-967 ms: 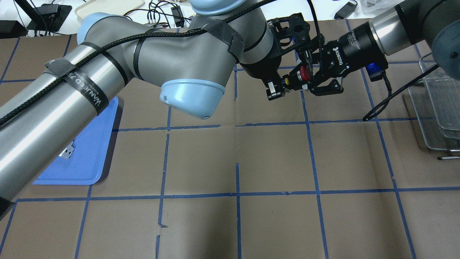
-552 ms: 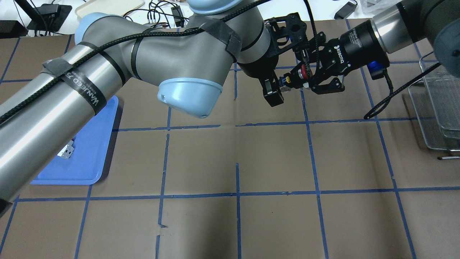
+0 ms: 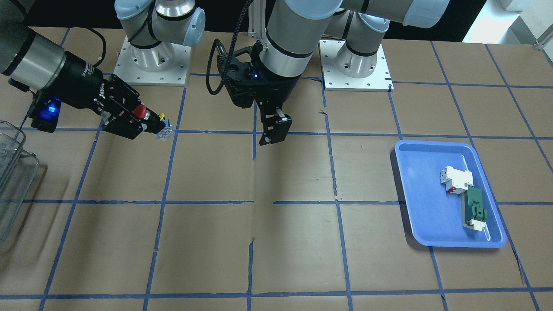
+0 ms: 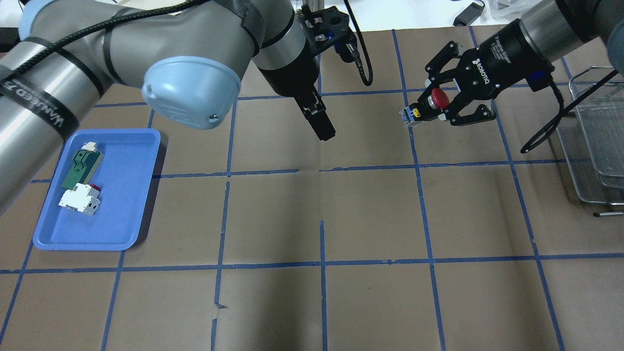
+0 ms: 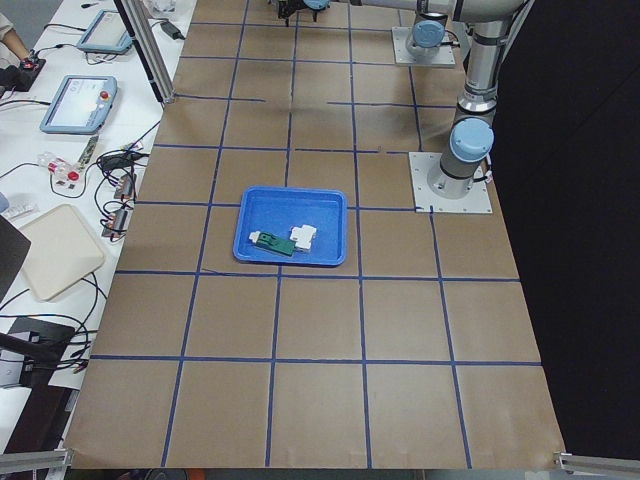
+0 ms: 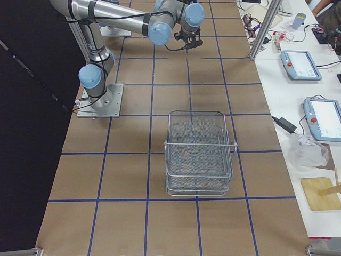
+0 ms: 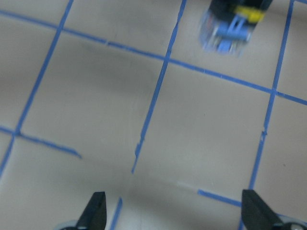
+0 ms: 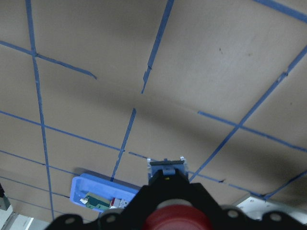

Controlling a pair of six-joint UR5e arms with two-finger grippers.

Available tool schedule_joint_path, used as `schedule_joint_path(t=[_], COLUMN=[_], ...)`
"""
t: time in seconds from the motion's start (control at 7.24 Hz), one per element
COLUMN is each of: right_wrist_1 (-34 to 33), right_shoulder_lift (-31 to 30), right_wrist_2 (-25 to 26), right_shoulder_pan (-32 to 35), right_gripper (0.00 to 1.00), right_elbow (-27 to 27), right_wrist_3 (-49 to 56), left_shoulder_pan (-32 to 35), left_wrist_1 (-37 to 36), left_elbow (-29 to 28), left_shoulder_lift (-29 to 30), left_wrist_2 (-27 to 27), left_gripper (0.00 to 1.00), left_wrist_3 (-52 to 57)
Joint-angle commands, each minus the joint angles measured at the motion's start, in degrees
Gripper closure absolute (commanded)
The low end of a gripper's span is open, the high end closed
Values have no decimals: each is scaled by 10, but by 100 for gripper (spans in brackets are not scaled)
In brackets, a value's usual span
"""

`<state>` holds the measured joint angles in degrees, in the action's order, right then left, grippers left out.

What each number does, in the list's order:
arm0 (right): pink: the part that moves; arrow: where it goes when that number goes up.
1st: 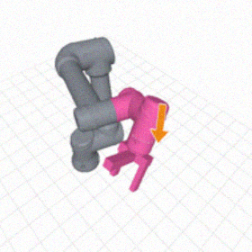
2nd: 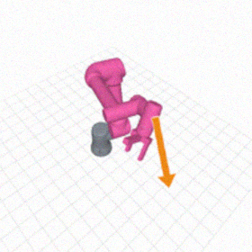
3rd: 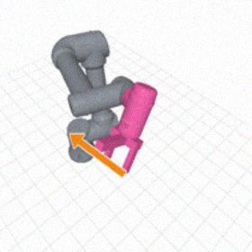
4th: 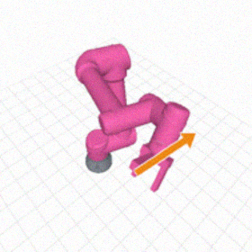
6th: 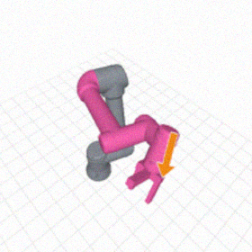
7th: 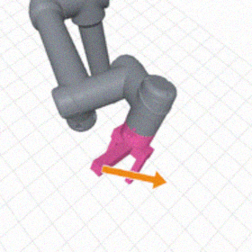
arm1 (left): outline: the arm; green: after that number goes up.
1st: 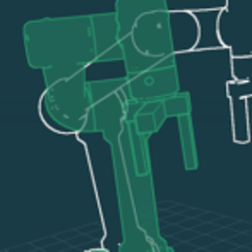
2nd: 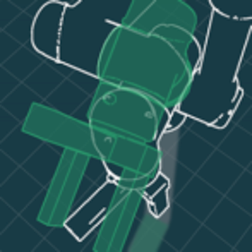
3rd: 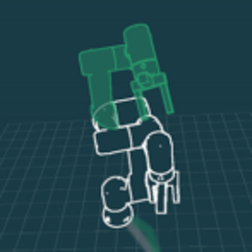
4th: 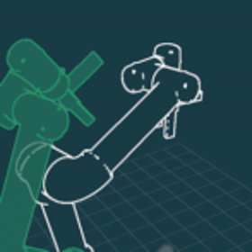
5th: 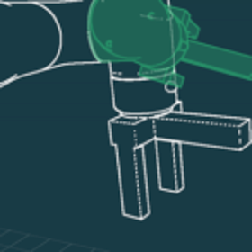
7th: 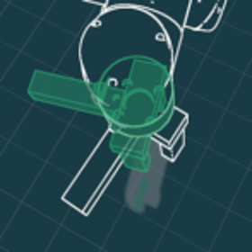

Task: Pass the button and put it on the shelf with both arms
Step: 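Carry the button to the mesh basket with the right gripper while the left arm withdraws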

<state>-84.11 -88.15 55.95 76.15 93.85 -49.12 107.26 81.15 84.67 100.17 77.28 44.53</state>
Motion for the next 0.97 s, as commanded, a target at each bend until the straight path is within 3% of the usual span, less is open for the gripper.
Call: schedule_joint_path(t=[0.0, 0.28, 0.55, 0.83], right_wrist_1=[2, 16, 9, -92], right_shoulder_lift=[0, 2, 4, 24], right_wrist_2=[117, 242, 329, 384], right_shoulder_pan=[-28, -74, -140, -170], right_gripper=[91, 92, 96, 97], right_elbow=[-26, -54, -81, -75], right_wrist_3=[162, 351, 542, 695], left_shoulder_pan=[-43, -78, -129, -147], left_wrist_1=[100, 146, 142, 76], left_elbow=[2, 7, 25, 48], left_shoulder_lift=[-40, -94, -121, -132], left_wrist_2=[44, 144, 144, 145], left_gripper=[0, 0, 0, 0], left_wrist_3=[-118, -147, -270, -432])
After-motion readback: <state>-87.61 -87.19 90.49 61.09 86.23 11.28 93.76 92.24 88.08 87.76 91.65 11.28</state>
